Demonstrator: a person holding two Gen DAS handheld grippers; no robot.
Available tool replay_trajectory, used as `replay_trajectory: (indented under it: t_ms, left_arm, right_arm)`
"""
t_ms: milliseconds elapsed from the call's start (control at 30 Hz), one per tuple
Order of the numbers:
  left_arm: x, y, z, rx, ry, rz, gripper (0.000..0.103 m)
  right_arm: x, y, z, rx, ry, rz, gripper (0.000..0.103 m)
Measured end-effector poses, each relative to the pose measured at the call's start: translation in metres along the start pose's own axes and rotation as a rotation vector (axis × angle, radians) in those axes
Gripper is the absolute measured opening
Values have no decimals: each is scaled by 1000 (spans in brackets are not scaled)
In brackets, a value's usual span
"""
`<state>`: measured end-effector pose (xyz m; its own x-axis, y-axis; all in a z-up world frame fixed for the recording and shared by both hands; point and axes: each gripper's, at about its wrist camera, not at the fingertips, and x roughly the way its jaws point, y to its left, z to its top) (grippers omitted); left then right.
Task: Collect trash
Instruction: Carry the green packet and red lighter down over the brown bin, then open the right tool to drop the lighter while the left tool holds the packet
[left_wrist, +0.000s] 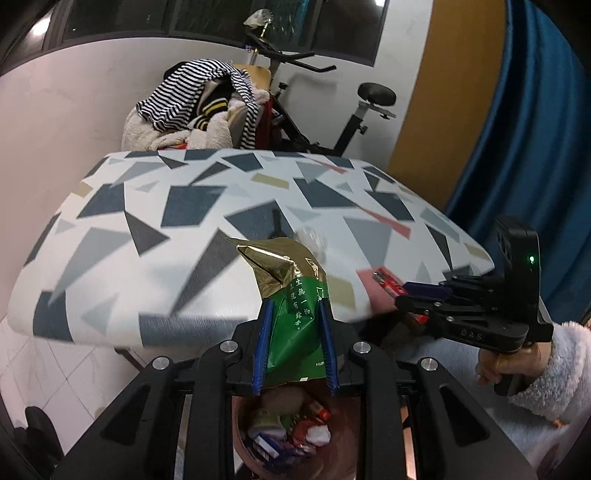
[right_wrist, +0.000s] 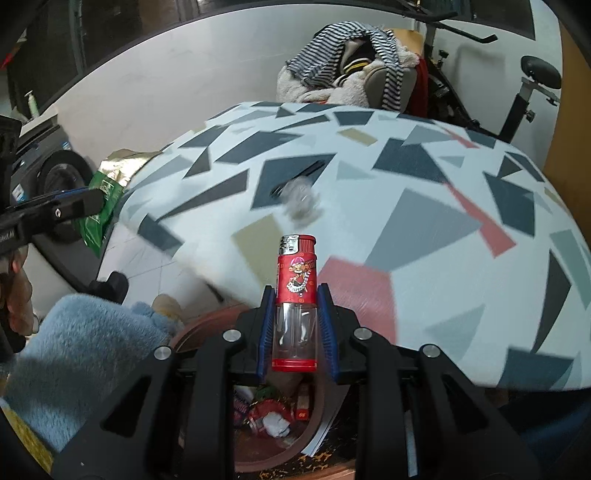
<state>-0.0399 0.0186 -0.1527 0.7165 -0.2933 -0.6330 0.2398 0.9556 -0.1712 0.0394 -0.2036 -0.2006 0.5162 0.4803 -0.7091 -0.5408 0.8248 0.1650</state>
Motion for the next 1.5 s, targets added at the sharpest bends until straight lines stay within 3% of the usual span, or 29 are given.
replay_trajectory:
  t_ms: [367, 767, 1167, 1367, 1500]
  left_arm:
    - [16, 2, -41, -31, 54, -20, 24]
    - [37, 4, -58, -31, 79, -11, 24]
    - [40, 17, -60, -93, 88, -16, 24]
    - [35, 23, -61, -127, 74, -2, 24]
    - [32, 28, -60, -146, 68, 4, 24]
  right_arm:
    - [36, 30, -41, 13, 86, 99, 26]
    - [87, 47, -68, -15, 231, 60, 26]
    - [101, 40, -69, 2, 233, 68, 26]
    - [122, 57, -61, -112, 263, 69, 26]
    - [132, 61, -54, -158, 238, 69, 27]
